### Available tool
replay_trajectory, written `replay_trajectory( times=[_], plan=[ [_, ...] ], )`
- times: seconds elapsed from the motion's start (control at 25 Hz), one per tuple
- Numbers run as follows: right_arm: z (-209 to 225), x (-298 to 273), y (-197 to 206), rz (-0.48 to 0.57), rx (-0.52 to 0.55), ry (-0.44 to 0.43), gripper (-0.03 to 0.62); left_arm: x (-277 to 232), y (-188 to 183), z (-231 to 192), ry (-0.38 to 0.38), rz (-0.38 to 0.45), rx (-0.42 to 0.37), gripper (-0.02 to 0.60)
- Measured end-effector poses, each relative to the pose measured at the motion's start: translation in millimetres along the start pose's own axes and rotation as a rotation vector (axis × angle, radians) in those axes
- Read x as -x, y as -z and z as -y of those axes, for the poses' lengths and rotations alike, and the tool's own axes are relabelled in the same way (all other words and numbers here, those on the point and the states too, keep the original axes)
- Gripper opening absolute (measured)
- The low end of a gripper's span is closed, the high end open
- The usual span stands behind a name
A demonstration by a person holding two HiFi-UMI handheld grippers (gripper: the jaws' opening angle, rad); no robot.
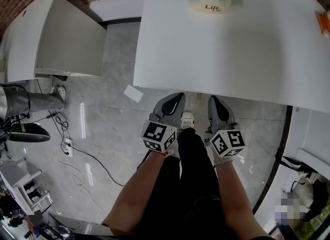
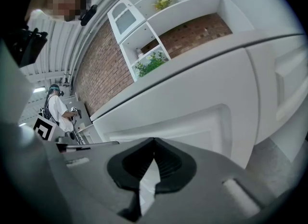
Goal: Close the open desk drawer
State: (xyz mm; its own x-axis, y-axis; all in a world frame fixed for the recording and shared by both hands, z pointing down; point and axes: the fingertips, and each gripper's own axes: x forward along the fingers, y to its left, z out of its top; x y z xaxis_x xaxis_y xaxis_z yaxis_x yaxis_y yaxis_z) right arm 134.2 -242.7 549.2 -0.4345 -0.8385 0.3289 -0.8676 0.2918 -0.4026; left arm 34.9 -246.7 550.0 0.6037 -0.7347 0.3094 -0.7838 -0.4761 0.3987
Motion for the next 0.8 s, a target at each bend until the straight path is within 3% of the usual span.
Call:
replay_trajectory(
  times=[0.8],
  plan=[
    [-76.5,106.8,-75.3,0.121,0.186,-0.03,0.002,96.1,-80.8,63.7,0.058,0.082,-0.116,0.002]
  ],
)
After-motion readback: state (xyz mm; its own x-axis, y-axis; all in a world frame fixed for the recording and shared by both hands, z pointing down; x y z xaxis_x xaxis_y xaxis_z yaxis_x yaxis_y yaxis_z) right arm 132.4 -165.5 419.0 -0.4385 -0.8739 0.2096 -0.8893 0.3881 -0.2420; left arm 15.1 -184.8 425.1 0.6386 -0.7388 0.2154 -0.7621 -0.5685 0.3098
